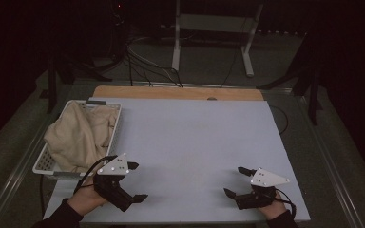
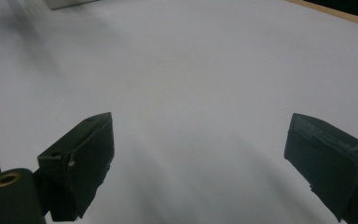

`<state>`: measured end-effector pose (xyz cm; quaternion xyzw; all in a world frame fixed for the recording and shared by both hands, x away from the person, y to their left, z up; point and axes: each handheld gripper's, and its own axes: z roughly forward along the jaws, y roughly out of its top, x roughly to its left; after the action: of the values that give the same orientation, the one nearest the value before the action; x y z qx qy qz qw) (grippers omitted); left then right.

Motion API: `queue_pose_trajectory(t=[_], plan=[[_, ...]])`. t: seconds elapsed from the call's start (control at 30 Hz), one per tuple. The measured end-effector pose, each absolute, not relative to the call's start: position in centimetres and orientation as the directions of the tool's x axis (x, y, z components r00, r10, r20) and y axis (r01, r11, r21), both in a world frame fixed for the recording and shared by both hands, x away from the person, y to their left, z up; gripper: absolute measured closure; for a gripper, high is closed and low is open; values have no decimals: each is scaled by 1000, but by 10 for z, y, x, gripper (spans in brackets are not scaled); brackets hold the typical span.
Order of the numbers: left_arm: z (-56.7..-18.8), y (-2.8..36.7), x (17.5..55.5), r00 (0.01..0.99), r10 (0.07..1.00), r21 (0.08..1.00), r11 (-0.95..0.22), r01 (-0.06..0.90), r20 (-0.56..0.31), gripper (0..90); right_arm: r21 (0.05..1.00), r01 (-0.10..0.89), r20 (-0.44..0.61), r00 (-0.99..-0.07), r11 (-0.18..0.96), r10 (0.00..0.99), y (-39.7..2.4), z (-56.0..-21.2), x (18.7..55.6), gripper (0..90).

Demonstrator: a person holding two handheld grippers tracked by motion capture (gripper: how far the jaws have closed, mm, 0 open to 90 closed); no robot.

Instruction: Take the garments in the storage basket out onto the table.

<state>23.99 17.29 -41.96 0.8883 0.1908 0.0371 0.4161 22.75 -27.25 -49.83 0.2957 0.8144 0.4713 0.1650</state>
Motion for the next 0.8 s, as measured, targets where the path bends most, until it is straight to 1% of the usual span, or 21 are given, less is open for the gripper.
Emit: queue_pose_trajectory(t=[0.6, 0.8], plan=[[-395, 186, 251, 917, 392, 758, -575, 309, -77, 2, 868, 322, 2, -765, 378, 645, -272, -498, 227, 85], [-385, 193, 253, 913, 404, 758, -579, 302, -56, 2, 867, 322, 4, -768, 381, 641, -272, -498, 228, 86]])
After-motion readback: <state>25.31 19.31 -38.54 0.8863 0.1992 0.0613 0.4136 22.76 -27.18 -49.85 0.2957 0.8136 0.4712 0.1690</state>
